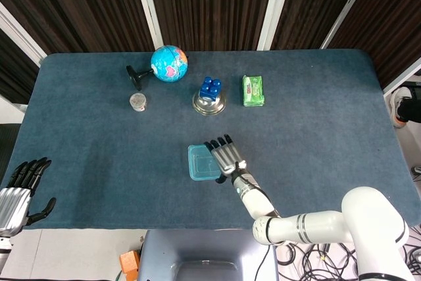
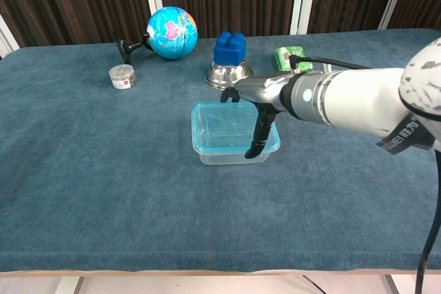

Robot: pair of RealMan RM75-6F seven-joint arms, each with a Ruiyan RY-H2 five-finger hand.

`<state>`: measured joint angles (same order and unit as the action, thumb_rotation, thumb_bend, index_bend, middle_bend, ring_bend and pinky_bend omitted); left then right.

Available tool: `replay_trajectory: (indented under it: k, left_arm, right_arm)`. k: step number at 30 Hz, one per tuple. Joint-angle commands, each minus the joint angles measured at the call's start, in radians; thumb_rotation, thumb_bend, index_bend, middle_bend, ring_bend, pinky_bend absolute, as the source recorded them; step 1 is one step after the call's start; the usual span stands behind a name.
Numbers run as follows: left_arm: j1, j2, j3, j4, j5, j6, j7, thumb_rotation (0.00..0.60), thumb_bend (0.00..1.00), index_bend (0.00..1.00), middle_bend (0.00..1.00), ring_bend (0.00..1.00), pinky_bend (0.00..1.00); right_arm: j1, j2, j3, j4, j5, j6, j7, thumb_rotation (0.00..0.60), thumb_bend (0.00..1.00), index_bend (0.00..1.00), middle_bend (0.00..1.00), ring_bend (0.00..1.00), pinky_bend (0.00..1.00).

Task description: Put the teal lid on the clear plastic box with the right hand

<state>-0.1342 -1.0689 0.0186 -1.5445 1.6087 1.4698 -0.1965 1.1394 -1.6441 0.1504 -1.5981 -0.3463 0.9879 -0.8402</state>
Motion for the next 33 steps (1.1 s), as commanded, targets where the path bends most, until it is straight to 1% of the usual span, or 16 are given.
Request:
replay_trajectory:
  k: [1,5,11,13,23,28,33]
  left_arm:
    - [0.000,0.001,-0.001,0.003,0.000,0.002,-0.006,0.600,0.36,0.00,0.05,0.04,0.03]
    - [0.001,0.001,0.000,0.004,0.003,0.004,-0.011,0.600,0.36,0.00,0.05,0.04,0.03]
    - [0.001,0.001,0.002,0.006,0.010,0.009,-0.019,0.600,0.36,0.00,0.05,0.04,0.04]
    - [0.001,0.001,0.002,0.007,0.010,0.009,-0.021,0.600,0.36,0.00,0.05,0.04,0.03]
    - [0.001,0.002,0.001,0.006,0.009,0.011,-0.024,0.600,0.36,0.00,0.05,0.04,0.04]
    - [0.001,0.002,0.000,0.006,0.006,0.010,-0.023,0.600,0.36,0.00,0.05,0.04,0.04]
    - [0.000,0.002,0.001,0.003,0.008,0.008,-0.017,0.600,0.36,0.00,0.05,0.04,0.04]
  right_arm:
    - [0.007,0.003,0.001,-0.002,0.009,-0.001,-0.006,0.600,0.04,0.21,0.16,0.02,0.00]
    - [0.012,0.009,0.002,-0.013,0.018,0.009,-0.011,0.600,0.04,0.17,0.14,0.00,0.00]
    - [0.019,0.021,-0.002,-0.030,0.043,0.013,-0.024,0.600,0.04,0.03,0.04,0.00,0.00]
    - [0.022,0.025,-0.002,-0.033,0.049,0.012,-0.026,0.600,0.04,0.00,0.02,0.00,0.00]
    - [0.031,0.039,-0.015,-0.045,0.071,0.013,-0.040,0.600,0.04,0.00,0.00,0.00,0.00]
    - [0.025,0.094,-0.017,-0.104,0.061,0.026,-0.036,0.600,0.04,0.00,0.00,0.00,0.00]
    - [0.009,0.162,-0.010,-0.179,-0.003,0.039,-0.004,0.600,0.04,0.00,0.00,0.00,0.00]
